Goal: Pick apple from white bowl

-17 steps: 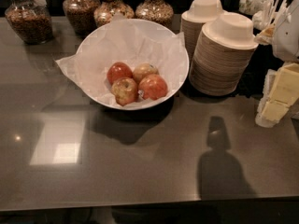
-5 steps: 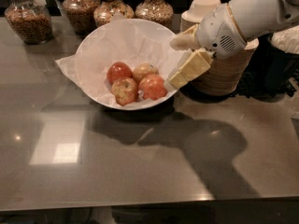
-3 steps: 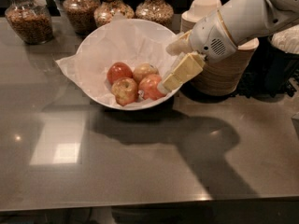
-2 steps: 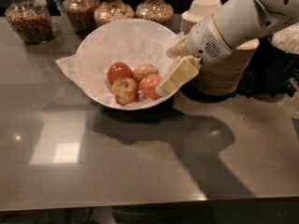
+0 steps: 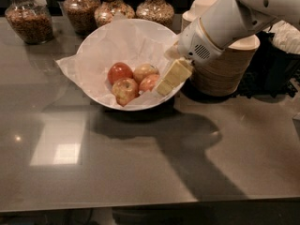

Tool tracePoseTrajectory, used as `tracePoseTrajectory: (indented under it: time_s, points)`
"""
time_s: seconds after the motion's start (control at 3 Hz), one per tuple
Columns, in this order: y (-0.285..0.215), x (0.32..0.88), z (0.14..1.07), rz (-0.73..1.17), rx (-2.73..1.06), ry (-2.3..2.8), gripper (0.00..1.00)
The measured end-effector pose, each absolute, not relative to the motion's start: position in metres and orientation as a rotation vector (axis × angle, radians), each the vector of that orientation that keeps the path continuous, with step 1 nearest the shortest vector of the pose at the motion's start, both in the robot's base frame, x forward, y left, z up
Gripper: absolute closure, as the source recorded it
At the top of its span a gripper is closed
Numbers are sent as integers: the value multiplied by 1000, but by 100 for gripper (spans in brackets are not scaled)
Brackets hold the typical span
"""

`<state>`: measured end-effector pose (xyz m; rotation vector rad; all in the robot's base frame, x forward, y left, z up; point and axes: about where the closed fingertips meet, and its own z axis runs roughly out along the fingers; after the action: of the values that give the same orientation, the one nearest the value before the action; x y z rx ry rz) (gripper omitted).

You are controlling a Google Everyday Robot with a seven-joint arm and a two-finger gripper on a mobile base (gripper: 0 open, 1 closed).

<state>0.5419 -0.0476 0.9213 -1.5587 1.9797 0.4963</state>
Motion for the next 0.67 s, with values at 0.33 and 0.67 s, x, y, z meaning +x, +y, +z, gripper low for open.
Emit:
tracePoseTrajectory:
  time_s: [0.33, 0.67]
  points:
    - [-46, 548, 926, 469, -1564, 1974, 25]
    - [-51, 554, 933, 439, -1555, 1971, 24]
